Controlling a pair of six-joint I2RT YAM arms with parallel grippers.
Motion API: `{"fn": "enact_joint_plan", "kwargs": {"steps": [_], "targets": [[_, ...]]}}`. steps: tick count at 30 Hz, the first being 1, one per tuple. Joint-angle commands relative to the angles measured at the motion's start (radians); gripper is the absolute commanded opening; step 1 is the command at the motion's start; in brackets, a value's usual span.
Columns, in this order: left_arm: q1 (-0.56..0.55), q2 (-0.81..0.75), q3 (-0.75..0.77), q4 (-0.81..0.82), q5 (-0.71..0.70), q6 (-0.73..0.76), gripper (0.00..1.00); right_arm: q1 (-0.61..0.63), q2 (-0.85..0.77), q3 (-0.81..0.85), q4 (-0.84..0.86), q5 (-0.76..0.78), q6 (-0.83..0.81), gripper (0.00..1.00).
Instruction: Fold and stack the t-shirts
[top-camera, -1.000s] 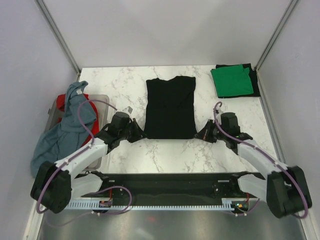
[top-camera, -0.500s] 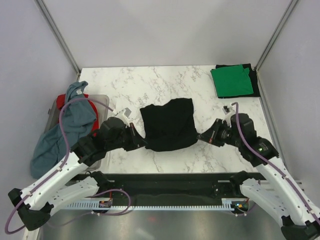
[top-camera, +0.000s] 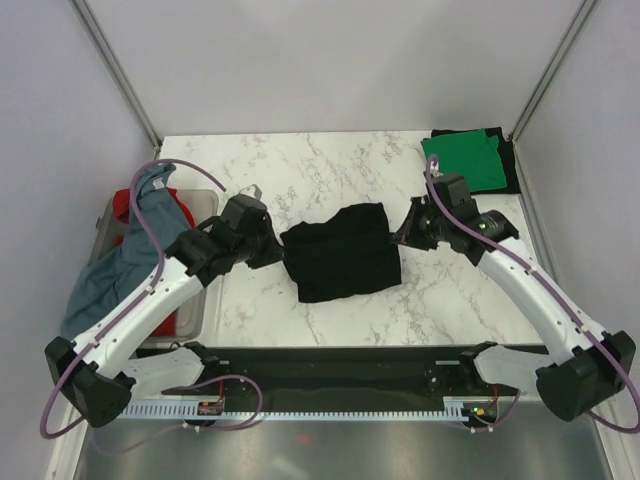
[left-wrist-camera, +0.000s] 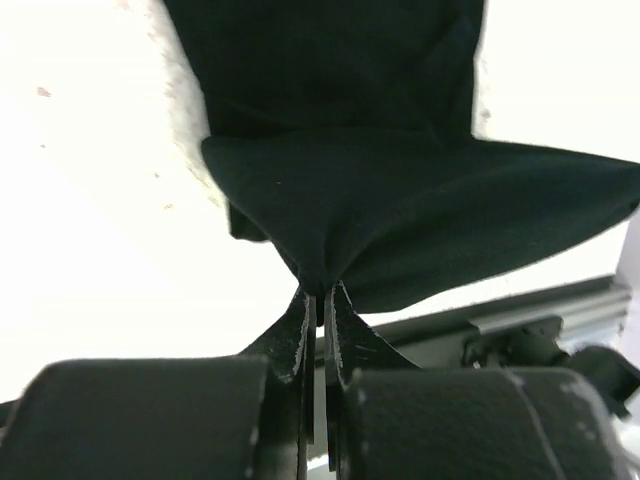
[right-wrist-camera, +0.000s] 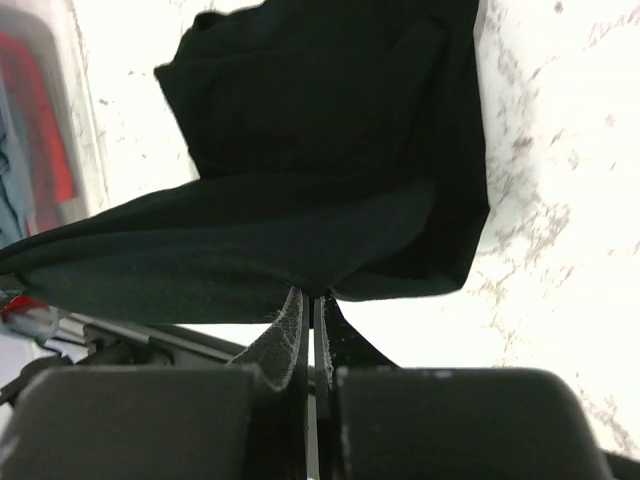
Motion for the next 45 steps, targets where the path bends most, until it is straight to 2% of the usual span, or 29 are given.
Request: {"fn": "enact_joint_plan", "kwargs": {"steps": [1, 10, 13, 17, 18, 20, 21, 22, 23, 24, 25, 26, 27, 28, 29, 30, 31, 36, 41, 44, 45], "targets": [[0.059, 0.028, 0.03, 0.007, -0.013, 0.079, 0.02, -0.036, 0.066, 0.096, 0.029, 0.03, -0.081, 0.0], [0.221, 0.171, 0.047, 0.105, 0.09, 0.154, 0.04, -0.099, 0.326, 0.239, 0.084, -0.033, -0.158, 0.0], [0.287, 0.281, 0.089, 0.142, 0.154, 0.185, 0.06, -0.11, 0.44, 0.296, 0.115, -0.048, -0.164, 0.0], [0.381, 0.524, 0.226, 0.167, 0.215, 0.226, 0.06, -0.13, 0.652, 0.447, 0.138, -0.059, -0.17, 0.0], [0.42, 0.639, 0.296, 0.165, 0.238, 0.234, 0.06, -0.134, 0.704, 0.546, 0.137, -0.064, -0.17, 0.0], [0.454, 0.751, 0.381, 0.159, 0.297, 0.249, 0.09, -0.15, 0.882, 0.671, 0.135, -0.097, -0.182, 0.01], [0.468, 0.871, 0.427, 0.152, 0.32, 0.255, 0.13, -0.156, 0.941, 0.741, 0.129, -0.12, -0.193, 0.17], [0.491, 0.921, 0.524, 0.135, 0.337, 0.268, 0.36, -0.16, 1.053, 0.888, 0.094, -0.142, -0.202, 0.42], [0.497, 0.973, 0.58, 0.106, 0.352, 0.274, 0.51, -0.162, 1.096, 0.958, 0.068, -0.169, -0.219, 0.62], [0.501, 1.008, 0.632, 0.051, 0.363, 0.284, 0.62, -0.162, 1.129, 1.063, 0.031, -0.186, -0.243, 0.87], [0.499, 1.047, 0.706, 0.032, 0.373, 0.306, 0.71, -0.162, 1.128, 1.073, -0.016, -0.176, -0.25, 0.91], [0.496, 1.046, 0.723, 0.02, 0.384, 0.311, 0.73, -0.162, 1.097, 1.046, -0.003, -0.171, -0.256, 0.98], [0.485, 1.033, 0.723, 0.021, 0.378, 0.32, 0.91, -0.164, 1.047, 0.903, 0.033, -0.153, -0.25, 0.98], [0.481, 0.998, 0.717, 0.021, 0.369, 0.321, 0.92, -0.164, 0.928, 0.812, 0.128, -0.144, -0.242, 0.98], [0.478, 0.978, 0.709, 0.02, 0.358, 0.323, 0.92, -0.164, 0.867, 0.723, 0.173, -0.131, -0.237, 0.98], [0.471, 0.955, 0.685, 0.02, 0.36, 0.314, 0.92, -0.162, 0.811, 0.557, 0.213, -0.116, -0.215, 0.98], [0.468, 0.914, 0.674, 0.021, 0.354, 0.312, 0.92, -0.162, 0.713, 0.481, 0.289, -0.12, -0.205, 0.98], [0.416, 0.765, 0.549, 0.021, 0.326, 0.318, 0.91, -0.16, 0.539, 0.085, 0.44, -0.159, -0.149, 0.98], [0.355, 0.535, 0.374, 0.024, 0.288, 0.32, 0.9, -0.148, 0.439, -0.146, 0.538, -0.193, -0.119, 0.93], [0.298, 0.429, 0.205, 0.056, 0.248, 0.279, 0.89, -0.147, 0.367, -0.244, 0.552, -0.173, -0.104, 0.92], [0.272, 0.364, 0.107, 0.07, 0.24, 0.253, 0.87, -0.147, 0.332, -0.263, 0.558, -0.171, -0.102, 0.92]]}}
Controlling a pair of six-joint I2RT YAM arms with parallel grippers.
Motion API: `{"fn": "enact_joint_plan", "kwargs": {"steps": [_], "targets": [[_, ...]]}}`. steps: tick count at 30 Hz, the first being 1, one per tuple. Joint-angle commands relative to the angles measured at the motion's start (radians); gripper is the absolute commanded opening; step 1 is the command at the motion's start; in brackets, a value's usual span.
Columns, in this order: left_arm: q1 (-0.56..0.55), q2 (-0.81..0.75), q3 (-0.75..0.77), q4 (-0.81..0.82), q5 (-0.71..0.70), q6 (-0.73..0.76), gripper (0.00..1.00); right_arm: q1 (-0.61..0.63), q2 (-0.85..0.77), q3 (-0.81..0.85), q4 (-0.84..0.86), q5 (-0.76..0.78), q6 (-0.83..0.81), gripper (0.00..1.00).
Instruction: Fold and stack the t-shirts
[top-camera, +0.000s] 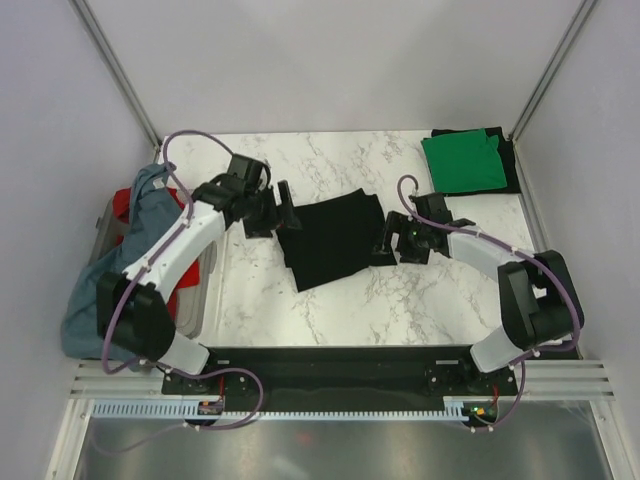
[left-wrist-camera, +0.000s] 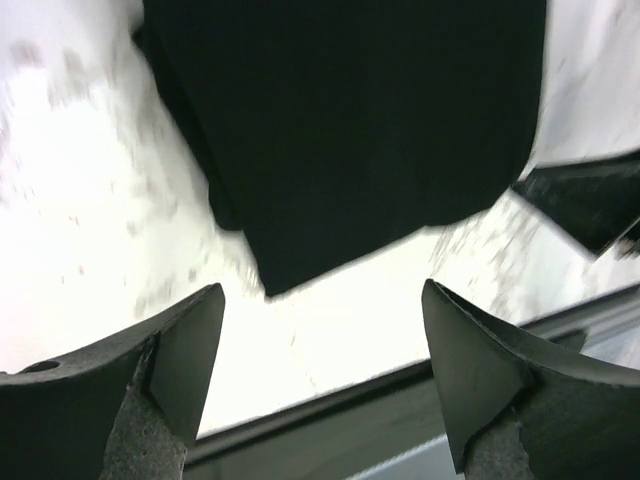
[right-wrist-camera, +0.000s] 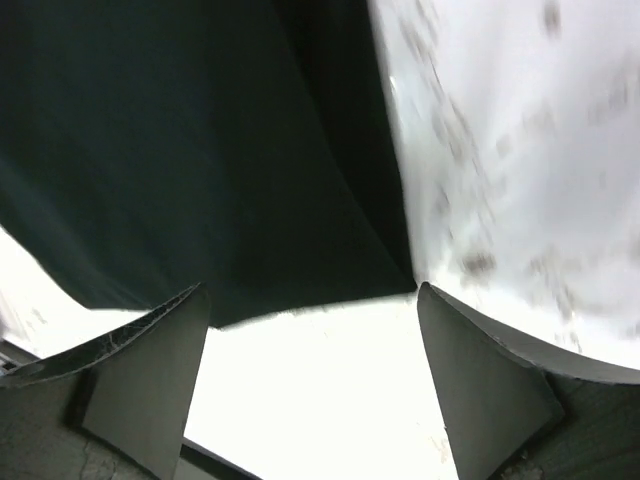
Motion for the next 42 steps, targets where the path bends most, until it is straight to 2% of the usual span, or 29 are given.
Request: {"fn": "enact_joint_plan", "kwargs": {"steps": [1, 5, 8, 11, 15, 18, 22, 24, 27, 29, 30, 31, 33, 34, 38, 42], "targets": [[-0.056, -0.14, -0.205, 0.034, -0.059, -0.041, 0.86, 0.005, -0.113, -0.068, 0.082, -0.001, 0.029, 0.91], [-0.091, -0.269, -0.475, 0.207, -0.053, -0.135, 0.76, 0.004, -0.144, -0.118, 0.092, -0.001, 0.02, 0.83], [-0.111, -0.294, -0.567, 0.287, -0.064, -0.153, 0.73, 0.004, -0.109, -0.122, 0.112, -0.002, 0.001, 0.76], [-0.136, -0.233, -0.603, 0.353, -0.088, -0.17, 0.71, 0.002, -0.063, -0.125, 0.111, -0.01, -0.017, 0.69], [-0.18, -0.124, -0.633, 0.459, -0.088, -0.192, 0.72, -0.001, -0.075, -0.167, 0.124, 0.024, -0.025, 0.69], [-0.205, -0.104, -0.667, 0.524, -0.087, -0.21, 0.72, -0.004, -0.069, -0.194, 0.144, 0.029, -0.036, 0.69], [-0.211, -0.053, -0.664, 0.542, -0.134, -0.212, 0.68, -0.01, -0.029, -0.201, 0.16, 0.015, -0.049, 0.67], [-0.211, -0.027, -0.658, 0.553, -0.145, -0.209, 0.6, -0.009, -0.014, -0.212, 0.178, 0.007, -0.052, 0.66], [-0.211, 0.011, -0.646, 0.58, -0.153, -0.196, 0.4, -0.012, -0.001, -0.229, 0.198, 0.006, -0.046, 0.63], [-0.211, 0.025, -0.638, 0.591, -0.144, -0.193, 0.2, -0.012, 0.005, -0.241, 0.209, 0.006, -0.043, 0.52], [-0.211, 0.03, -0.635, 0.597, -0.136, -0.193, 0.13, -0.012, 0.012, -0.244, 0.218, 0.001, -0.039, 0.39], [-0.211, 0.028, -0.632, 0.597, -0.135, -0.192, 0.05, -0.012, 0.014, -0.246, 0.221, -0.002, -0.039, 0.3], [-0.211, 0.013, -0.618, 0.57, -0.135, -0.178, 0.02, -0.013, 0.015, -0.247, 0.22, -0.007, -0.037, 0.13], [-0.211, -0.016, -0.61, 0.547, -0.145, -0.172, 0.02, -0.013, 0.011, -0.247, 0.212, -0.004, -0.034, 0.0], [-0.21, -0.134, -0.56, 0.404, -0.214, -0.123, 0.02, -0.016, -0.06, -0.26, 0.165, -0.001, -0.02, 0.0], [-0.202, -0.269, -0.544, 0.254, -0.289, -0.104, 0.02, -0.015, -0.239, -0.292, 0.06, 0.016, 0.006, 0.0]]}}
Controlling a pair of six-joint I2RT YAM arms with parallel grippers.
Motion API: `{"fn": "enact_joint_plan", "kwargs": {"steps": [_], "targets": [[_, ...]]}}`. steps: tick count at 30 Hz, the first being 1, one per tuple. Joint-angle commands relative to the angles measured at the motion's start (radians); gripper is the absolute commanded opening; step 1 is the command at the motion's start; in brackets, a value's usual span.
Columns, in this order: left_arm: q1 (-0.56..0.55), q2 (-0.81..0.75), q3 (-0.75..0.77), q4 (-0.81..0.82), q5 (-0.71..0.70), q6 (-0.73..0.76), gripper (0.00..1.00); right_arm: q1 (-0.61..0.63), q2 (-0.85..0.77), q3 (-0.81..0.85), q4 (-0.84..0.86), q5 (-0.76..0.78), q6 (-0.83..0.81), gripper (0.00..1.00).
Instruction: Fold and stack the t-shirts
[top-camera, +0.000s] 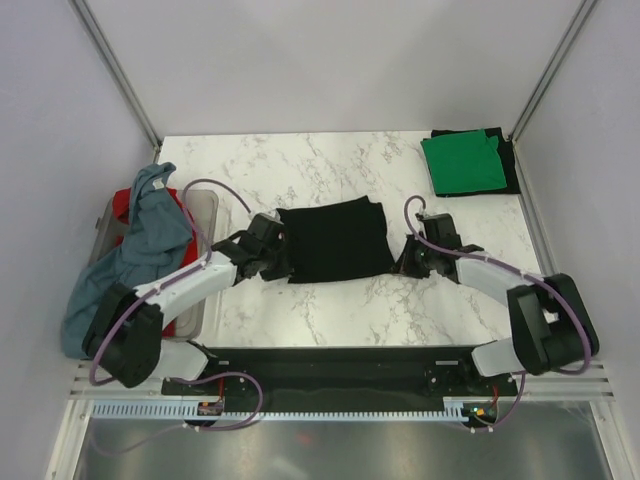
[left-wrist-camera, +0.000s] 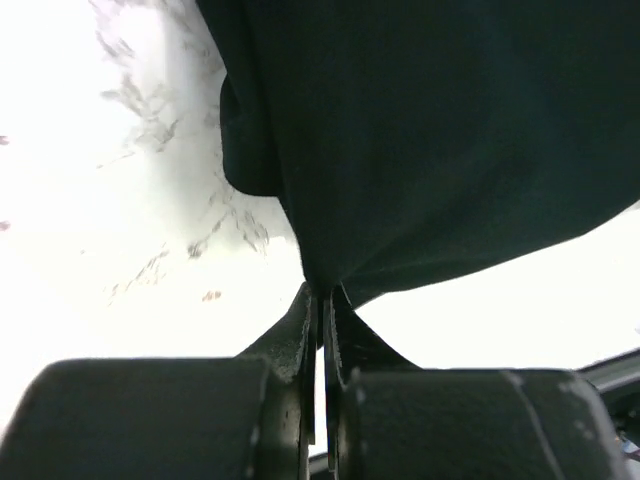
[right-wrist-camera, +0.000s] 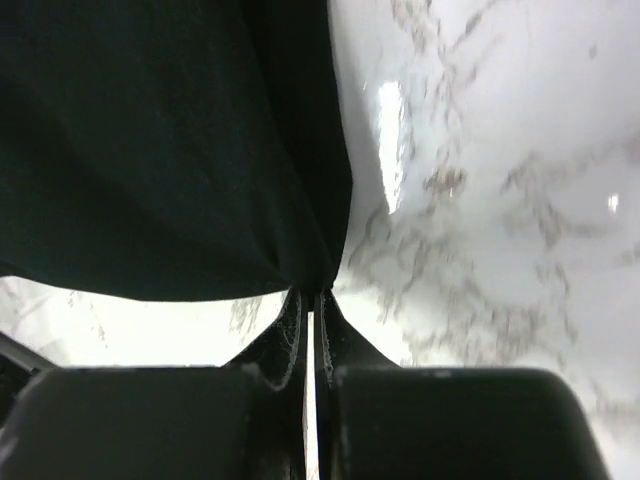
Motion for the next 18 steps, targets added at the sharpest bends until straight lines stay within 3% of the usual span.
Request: {"fn": "enact_joint_plan", "kwargs": {"steps": [1, 7, 8, 10, 11, 12, 14, 18], "targets": [[0.007, -0.142, 0.042, -0.174, -0.125, 0.059, 0.02, -0.003, -0.16, -0.034, -0.118, 0.038, 0.024, 0.0], [0.005, -0.277, -0.055, -0.248, -0.049, 0.022, 0.03, 0.063, -0.408, -0.172, -0.178, 0.012, 0.14, 0.0], [0.007, -0.291, -0.069, -0.257, -0.037, 0.013, 0.07, 0.08, -0.444, -0.178, -0.186, 0.018, 0.156, 0.05], [0.007, -0.329, -0.104, -0.271, -0.023, 0.007, 0.2, 0.124, -0.478, -0.189, -0.221, 0.037, 0.182, 0.42], [0.007, -0.34, -0.112, -0.291, 0.006, 0.005, 0.45, 0.133, -0.504, -0.186, -0.259, 0.048, 0.185, 0.59], [0.004, -0.361, -0.115, -0.303, 0.016, 0.001, 0.55, 0.138, -0.518, -0.18, -0.279, 0.069, 0.182, 0.85], [-0.002, -0.384, -0.106, -0.312, 0.063, -0.007, 0.71, 0.138, -0.55, -0.142, -0.33, 0.092, 0.174, 0.98], [-0.002, -0.464, -0.015, -0.433, 0.072, 0.02, 0.78, 0.138, -0.512, -0.041, -0.356, 0.149, 0.137, 0.98]]}}
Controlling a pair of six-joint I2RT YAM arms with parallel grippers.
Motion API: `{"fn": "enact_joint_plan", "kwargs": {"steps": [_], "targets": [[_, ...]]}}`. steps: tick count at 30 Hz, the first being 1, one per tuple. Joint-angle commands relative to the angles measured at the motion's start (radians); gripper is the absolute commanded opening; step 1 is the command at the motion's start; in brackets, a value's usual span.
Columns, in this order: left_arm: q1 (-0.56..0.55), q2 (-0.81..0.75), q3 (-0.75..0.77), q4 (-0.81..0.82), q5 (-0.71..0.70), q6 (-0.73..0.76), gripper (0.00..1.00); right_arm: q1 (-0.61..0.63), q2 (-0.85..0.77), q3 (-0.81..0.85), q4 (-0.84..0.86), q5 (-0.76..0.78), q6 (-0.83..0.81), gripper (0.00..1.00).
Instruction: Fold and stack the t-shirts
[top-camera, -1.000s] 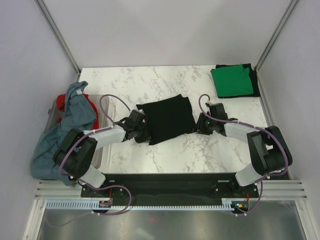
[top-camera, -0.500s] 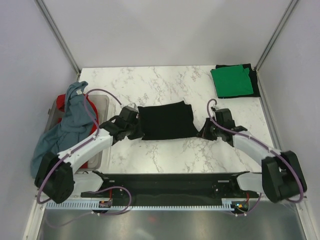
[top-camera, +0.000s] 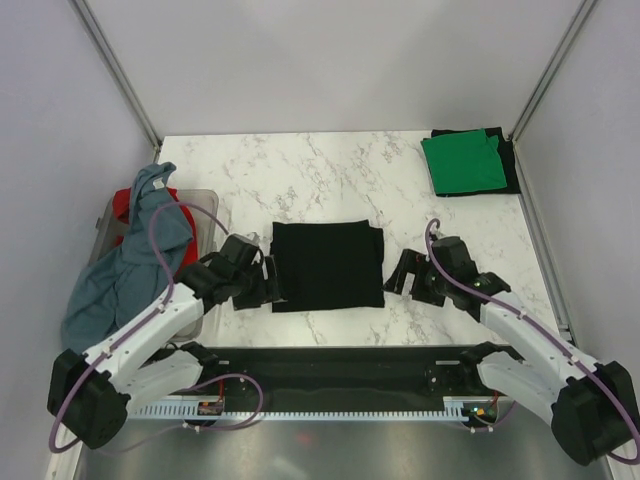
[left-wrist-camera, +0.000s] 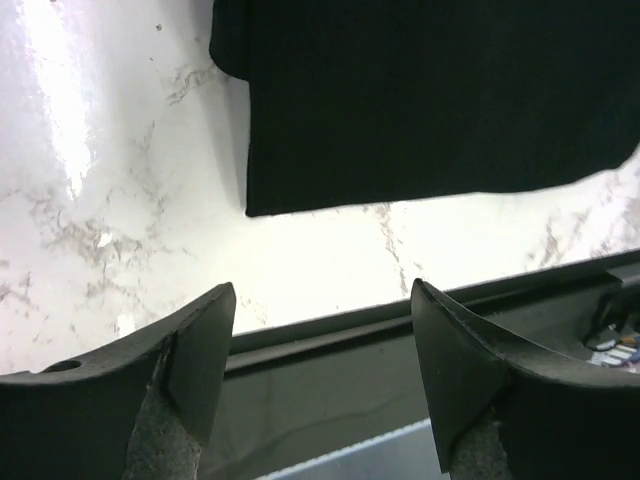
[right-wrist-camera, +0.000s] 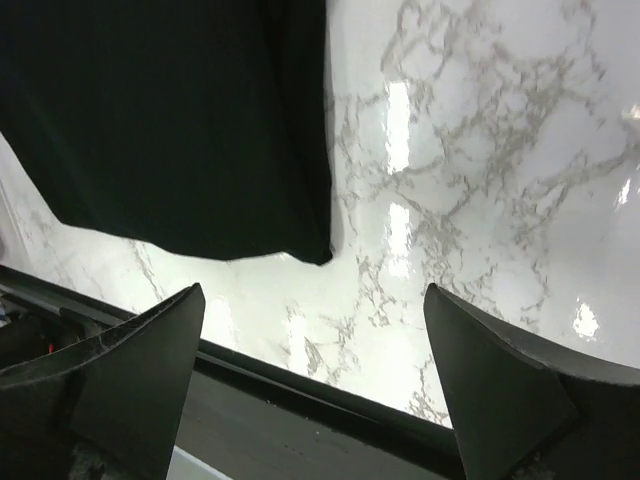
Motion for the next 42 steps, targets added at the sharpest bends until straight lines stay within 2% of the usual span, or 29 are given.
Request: {"fn": "enact_joint_plan", "kwargs": {"steps": [1, 6, 16, 22, 25, 26, 27, 29, 30, 32, 33, 37, 42], "targets": [[-0.003, -0.1, 0.131, -0.103, 0.021, 0.052, 0.79, 0.002, 0.069, 0.144, -0.026, 0.07, -0.037, 0.98], [-0.003, -0.211, 0.179, -0.139, -0.057, 0.158, 0.8, -0.001, 0.271, 0.279, 0.045, 0.066, -0.103, 0.98], [-0.001, -0.389, 0.132, -0.083, -0.133, 0.172, 0.8, -0.018, 0.788, 0.608, 0.117, 0.047, -0.205, 0.98], [-0.001, -0.386, 0.129, -0.082, -0.131, 0.17, 0.8, -0.018, 0.934, 0.692, 0.146, 0.031, -0.232, 0.96], [-0.001, -0.383, 0.127, -0.083, -0.13, 0.17, 0.8, -0.016, 0.963, 0.699, 0.174, -0.008, -0.237, 0.81], [-0.003, -0.381, 0.129, -0.083, -0.131, 0.169, 0.8, -0.018, 0.968, 0.699, 0.191, -0.02, -0.237, 0.74], [-0.001, -0.38, 0.129, -0.083, -0.131, 0.169, 0.8, -0.018, 0.971, 0.696, 0.198, -0.032, -0.237, 0.59], [-0.001, -0.381, 0.129, -0.083, -0.133, 0.169, 0.79, -0.018, 0.977, 0.689, 0.218, -0.055, -0.237, 0.49], [-0.001, -0.381, 0.127, -0.082, -0.136, 0.17, 0.79, -0.018, 0.979, 0.684, 0.229, -0.065, -0.237, 0.37], [-0.001, -0.378, 0.132, -0.083, -0.143, 0.17, 0.8, -0.021, 0.991, 0.676, 0.253, -0.115, -0.251, 0.23], [-0.001, -0.376, 0.136, -0.082, -0.145, 0.175, 0.8, -0.032, 0.996, 0.679, 0.257, -0.133, -0.257, 0.02], [-0.001, -0.39, 0.158, -0.076, -0.182, 0.216, 0.8, -0.058, 0.956, 0.738, 0.191, -0.14, -0.294, 0.0], [-0.003, -0.38, 0.146, -0.068, -0.228, 0.209, 0.79, -0.082, 0.89, 0.929, -0.041, 0.082, -0.427, 0.0]]}}
